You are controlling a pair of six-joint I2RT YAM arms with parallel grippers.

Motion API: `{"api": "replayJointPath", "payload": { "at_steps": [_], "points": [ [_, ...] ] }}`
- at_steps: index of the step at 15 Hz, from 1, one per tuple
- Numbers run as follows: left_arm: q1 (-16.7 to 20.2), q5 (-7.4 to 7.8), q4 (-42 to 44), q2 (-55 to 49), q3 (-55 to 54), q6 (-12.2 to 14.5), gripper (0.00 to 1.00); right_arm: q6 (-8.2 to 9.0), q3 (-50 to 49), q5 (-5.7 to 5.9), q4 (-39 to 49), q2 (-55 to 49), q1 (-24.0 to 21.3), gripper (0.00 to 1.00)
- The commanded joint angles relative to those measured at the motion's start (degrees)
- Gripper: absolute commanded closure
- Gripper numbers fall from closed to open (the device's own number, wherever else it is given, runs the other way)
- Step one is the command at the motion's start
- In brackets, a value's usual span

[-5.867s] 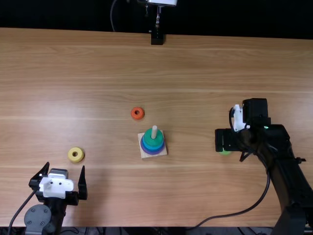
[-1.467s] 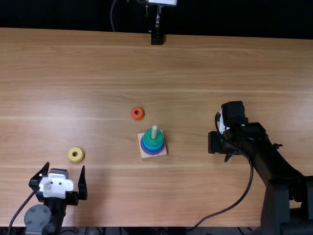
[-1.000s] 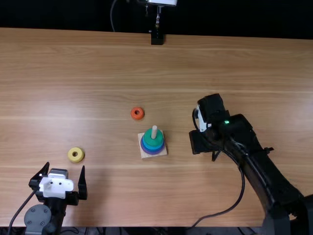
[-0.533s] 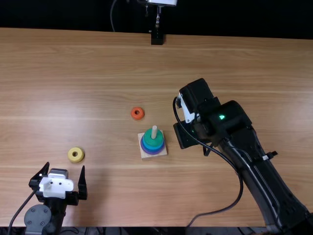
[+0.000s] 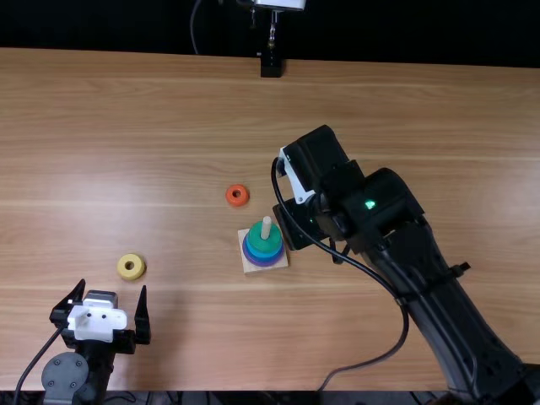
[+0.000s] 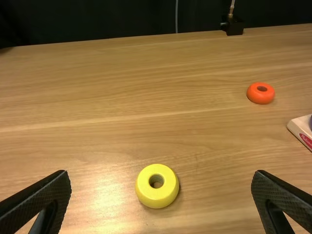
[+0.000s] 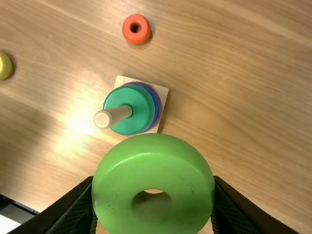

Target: Build the Hanoi tower: stack the rings onto the peg from bottom to top in this color order: purple, dark blue, light blue, dark green, light green, yellow, orange.

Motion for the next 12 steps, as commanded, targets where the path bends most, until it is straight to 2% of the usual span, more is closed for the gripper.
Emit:
{"api": "replayJointPath", "payload": {
  "at_steps": [1, 6, 12],
  "points": [
    [-0.1, -0.21, -4.8, -0.7, -6.0, 0.8, 0.00, -0.14, 2.8, 0.16, 0.0, 2.1, 1.5, 1.00],
    [-0.1, -0.21, -4.8, -0.7, -6.0, 0.8, 0.00, 0.28, 4.7, 0.06, 0.3, 4.8, 4.7, 1.00],
    [-0.1, -0.21, -4.8, -0.7, -6.0, 0.8, 0.00, 0.39, 5.6, 0.06, 0.6, 7.6, 4.8, 1.00]
  ]
}}
